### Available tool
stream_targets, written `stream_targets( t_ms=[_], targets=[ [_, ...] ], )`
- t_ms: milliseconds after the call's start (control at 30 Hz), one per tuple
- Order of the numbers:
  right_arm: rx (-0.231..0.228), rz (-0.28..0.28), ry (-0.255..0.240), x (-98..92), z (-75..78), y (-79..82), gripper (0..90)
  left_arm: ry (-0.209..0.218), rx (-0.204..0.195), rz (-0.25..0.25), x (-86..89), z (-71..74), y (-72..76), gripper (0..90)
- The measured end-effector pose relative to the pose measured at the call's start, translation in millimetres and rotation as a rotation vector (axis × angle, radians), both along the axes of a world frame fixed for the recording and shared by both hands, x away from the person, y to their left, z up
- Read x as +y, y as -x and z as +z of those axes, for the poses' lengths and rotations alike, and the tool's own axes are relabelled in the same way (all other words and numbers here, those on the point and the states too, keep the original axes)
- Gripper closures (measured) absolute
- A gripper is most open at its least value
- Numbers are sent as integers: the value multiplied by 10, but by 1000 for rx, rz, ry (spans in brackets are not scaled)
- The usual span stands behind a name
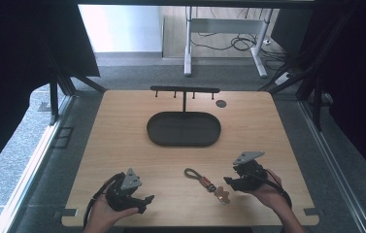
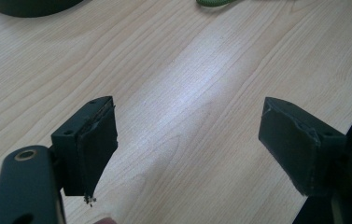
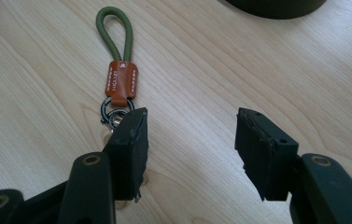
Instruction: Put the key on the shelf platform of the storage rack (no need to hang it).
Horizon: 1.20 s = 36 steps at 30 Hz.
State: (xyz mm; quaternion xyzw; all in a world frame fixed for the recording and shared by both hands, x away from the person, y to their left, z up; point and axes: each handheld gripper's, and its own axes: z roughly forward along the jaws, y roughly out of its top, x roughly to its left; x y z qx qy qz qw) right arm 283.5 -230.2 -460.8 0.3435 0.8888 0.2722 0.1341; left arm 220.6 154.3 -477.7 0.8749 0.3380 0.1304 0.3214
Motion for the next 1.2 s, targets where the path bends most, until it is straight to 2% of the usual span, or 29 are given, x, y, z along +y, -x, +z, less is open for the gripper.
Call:
stream_targets(
  t_ms=[633, 967, 1200],
  targets=[
    [31, 48, 23, 209, 9, -49, 453, 1, 1, 1, 4, 2, 2, 200],
    [80, 85, 28, 329, -53, -66, 463, 0, 1, 3, 21, 6, -1, 200],
    [97, 110, 40, 430, -94, -67, 464, -2, 1, 3, 14, 2, 0, 200]
  ],
)
